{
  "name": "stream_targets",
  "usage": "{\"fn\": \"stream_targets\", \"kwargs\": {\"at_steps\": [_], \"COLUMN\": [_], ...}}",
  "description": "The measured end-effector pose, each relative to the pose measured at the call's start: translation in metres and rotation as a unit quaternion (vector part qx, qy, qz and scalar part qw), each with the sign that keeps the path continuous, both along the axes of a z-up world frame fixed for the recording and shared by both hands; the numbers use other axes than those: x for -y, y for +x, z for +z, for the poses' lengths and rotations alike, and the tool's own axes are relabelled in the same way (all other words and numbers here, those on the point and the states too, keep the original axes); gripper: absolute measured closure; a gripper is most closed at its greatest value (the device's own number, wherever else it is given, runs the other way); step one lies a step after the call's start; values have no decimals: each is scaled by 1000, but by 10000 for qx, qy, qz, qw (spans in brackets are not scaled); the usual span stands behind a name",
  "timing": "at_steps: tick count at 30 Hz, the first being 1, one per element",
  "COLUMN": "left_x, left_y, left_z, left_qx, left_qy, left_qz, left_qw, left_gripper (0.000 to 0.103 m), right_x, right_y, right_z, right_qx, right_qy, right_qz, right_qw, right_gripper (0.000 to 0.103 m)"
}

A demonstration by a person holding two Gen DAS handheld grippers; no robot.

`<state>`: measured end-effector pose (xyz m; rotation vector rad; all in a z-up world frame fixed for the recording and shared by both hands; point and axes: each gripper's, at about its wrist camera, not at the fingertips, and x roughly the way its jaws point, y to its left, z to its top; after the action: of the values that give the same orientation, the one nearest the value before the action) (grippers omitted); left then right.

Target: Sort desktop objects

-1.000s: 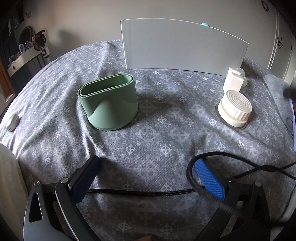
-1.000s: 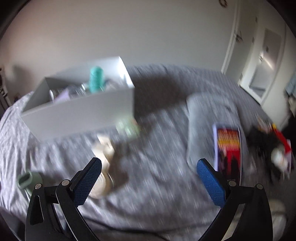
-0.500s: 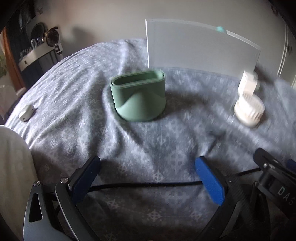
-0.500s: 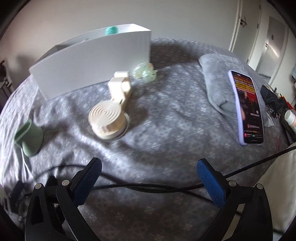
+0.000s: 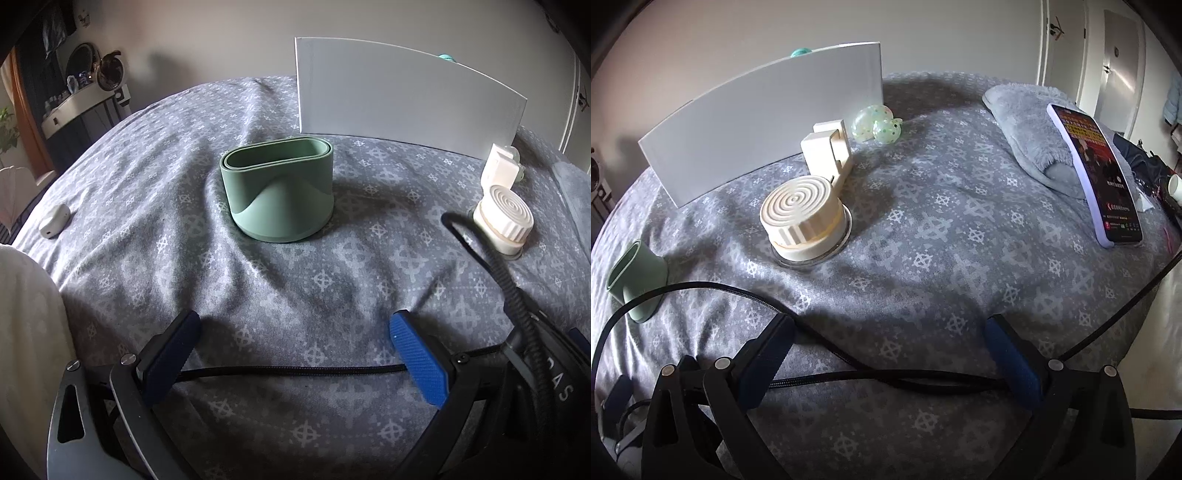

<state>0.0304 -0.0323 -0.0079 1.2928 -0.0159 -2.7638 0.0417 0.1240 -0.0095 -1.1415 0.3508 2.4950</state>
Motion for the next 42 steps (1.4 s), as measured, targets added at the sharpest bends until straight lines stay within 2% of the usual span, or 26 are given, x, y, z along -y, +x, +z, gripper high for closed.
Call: {"fn": "stream_targets", "kwargs": {"at_steps": [3,42], "left_x": [0,0], "left_y": [0,0], "left_z": [1,-1], "left_qx": [2,-45], "left_qy": [-3,3], "left_qz": [11,27], "left_qw": [10000,10000], "left_gripper": [0,0], "right_x": [-2,-2], "right_y": [5,4], "right_z": [0,2], "right_qx": [-134,-126], "right_qy": [-59,-55], "right_qz": [-8,4], "right_qw": [9999,9999], "right_gripper": [0,0]}}
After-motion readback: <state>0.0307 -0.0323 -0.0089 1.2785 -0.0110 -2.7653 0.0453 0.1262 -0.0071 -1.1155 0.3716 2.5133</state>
